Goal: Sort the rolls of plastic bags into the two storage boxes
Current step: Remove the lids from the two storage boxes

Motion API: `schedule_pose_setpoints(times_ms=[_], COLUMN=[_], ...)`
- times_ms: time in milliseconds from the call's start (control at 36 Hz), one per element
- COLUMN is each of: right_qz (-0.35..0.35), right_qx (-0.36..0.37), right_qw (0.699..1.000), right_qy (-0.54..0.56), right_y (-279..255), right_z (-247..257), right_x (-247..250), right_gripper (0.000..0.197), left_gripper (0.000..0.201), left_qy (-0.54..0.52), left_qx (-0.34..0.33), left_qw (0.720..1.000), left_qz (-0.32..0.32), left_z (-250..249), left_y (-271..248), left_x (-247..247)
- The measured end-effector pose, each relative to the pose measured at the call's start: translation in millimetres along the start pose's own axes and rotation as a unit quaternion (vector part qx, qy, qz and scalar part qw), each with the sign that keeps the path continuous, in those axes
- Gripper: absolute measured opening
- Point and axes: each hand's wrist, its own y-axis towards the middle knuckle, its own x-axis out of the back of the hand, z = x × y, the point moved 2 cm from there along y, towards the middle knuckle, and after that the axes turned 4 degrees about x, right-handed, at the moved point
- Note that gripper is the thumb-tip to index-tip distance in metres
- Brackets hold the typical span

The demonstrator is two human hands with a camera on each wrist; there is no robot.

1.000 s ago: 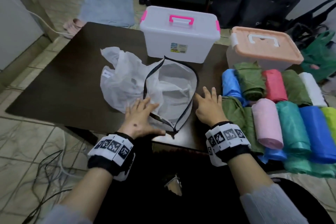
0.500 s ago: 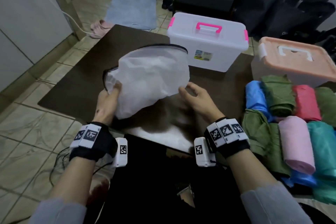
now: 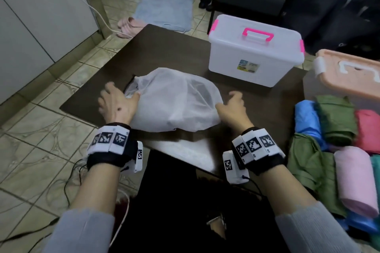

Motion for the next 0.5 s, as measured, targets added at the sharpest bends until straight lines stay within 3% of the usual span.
schedule_pose_setpoints(times_ms=[56, 111, 194, 306, 500], right_qz=[-0.041, -0.033, 0.057, 0.173, 0.23], right_qx=[0.077, 0.164, 0.207, 0.144, 0.078], right_qw=[0.996, 0.984, 0.95, 0.929, 0.908], right_qy=[-0.003, -0.068, -0.226, -0.294, -0.342], right_y=[-8.8, -14.3, -9.7, 1.9, 10.3], right_z=[17.0, 33.0, 39.4, 24.3, 0.5], right_x=[5.3, 3.6, -15.2, -42.4, -63.8], right_gripper=[0.061, 0.061, 0.058, 0.06, 0.061], left_gripper=[0.061, 0.052, 0.056, 0.068, 0.071], left_qy=[0.049, 0.056, 0.091, 0.154, 0.193], left_qx=[-0.091, -0.178, -0.218, -0.158, -0.149], left_qw=[0.988, 0.973, 0.971, 0.965, 0.94], left_qz=[-0.117, -0.139, -0.019, 0.142, 0.238], left_z=[-16.8, -35.9, -48.9, -38.0, -17.2], left_y=[-17.3, -36.7, -54.6, -51.5, -37.7], left_x=[10.3, 11.1, -12.5, -55.0, -90.0])
